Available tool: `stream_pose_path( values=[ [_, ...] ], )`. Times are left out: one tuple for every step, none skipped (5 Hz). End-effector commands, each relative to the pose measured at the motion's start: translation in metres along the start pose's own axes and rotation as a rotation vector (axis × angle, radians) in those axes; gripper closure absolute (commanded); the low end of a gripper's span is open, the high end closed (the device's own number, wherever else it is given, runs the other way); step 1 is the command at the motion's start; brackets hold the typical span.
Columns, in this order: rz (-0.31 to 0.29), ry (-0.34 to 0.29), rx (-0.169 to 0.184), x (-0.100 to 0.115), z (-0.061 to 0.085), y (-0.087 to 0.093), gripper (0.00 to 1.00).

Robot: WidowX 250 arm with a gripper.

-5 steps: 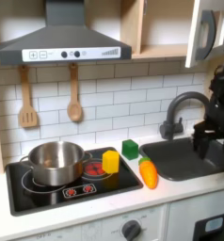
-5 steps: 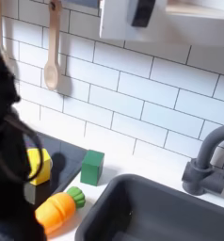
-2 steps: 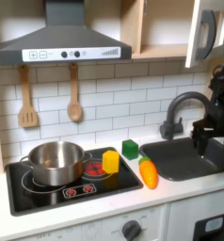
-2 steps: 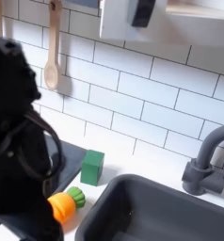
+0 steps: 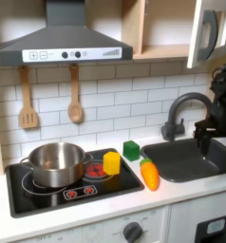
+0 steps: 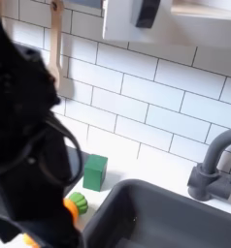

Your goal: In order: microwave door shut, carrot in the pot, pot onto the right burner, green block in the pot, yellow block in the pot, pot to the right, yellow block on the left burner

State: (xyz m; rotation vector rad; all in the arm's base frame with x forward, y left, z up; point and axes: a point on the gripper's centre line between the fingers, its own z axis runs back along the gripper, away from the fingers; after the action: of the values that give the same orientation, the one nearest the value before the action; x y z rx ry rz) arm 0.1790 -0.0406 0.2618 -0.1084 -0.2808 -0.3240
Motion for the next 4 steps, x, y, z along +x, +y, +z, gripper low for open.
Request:
stream_pose_path(
  values=[
    [-0.016,-0.024,-0.005,0.015,0.000,-0.004,0.00],
    [-0.011,-0.047,-0.005,0.024,0.002,-0.005,0.00],
    [-0.012,-0.058,-0.008,0.031,0.003,-0.007,0.00],
    [0.001,-0.065,-0.007,0.037,0.004,-0.007,0.00]
  ],
)
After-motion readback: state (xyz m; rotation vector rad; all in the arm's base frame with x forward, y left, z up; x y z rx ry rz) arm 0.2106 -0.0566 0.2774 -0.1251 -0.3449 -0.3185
